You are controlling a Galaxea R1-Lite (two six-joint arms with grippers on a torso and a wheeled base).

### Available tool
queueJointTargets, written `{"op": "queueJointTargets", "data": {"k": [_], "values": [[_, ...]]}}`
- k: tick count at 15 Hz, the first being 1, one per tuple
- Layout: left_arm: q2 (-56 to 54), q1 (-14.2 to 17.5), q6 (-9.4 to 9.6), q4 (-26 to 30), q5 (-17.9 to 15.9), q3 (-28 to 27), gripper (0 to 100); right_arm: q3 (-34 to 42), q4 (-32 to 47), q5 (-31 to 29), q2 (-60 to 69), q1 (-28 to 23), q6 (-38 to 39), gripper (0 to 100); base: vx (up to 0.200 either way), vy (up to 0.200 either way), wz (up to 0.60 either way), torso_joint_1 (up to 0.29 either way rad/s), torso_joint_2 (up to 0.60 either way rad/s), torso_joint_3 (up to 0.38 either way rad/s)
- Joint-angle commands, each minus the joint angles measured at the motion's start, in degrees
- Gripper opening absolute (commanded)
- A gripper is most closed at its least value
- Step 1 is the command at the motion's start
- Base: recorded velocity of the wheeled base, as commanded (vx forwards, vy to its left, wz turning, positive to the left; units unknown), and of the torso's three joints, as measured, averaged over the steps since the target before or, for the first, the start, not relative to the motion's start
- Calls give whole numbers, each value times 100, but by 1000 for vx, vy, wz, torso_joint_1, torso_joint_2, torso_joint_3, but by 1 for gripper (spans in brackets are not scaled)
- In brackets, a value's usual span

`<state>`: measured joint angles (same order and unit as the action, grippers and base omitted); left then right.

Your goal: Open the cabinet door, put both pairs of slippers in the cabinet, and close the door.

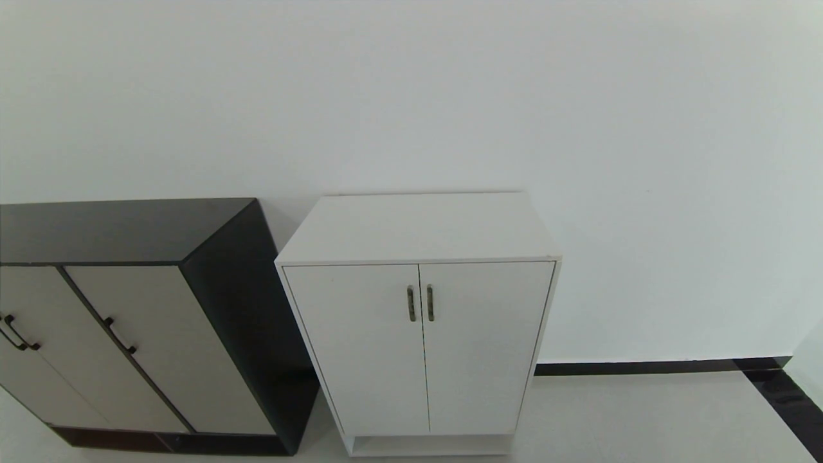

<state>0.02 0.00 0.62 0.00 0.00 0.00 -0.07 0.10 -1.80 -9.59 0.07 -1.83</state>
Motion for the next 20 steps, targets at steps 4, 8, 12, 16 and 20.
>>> {"op": "queueJointTargets", "data": {"k": [4,8,12,16,20], "values": [[-2,0,-1,0,0,0,0,-1,-1,13,959,1,-54,0,0,0,0,0,0,0],[6,0,-1,0,0,0,0,-1,8,-13,959,1,7,0,0,0,0,0,0,0],[-2,0,-1,0,0,0,0,7,-1,-4,959,1,113,0,0,0,0,0,0,0],[-2,0,-1,0,0,0,0,7,-1,-4,959,1,121,0,0,0,0,0,0,0],[6,0,-1,0,0,0,0,7,-1,-4,959,1,95,0,0,0,0,0,0,0]]}}
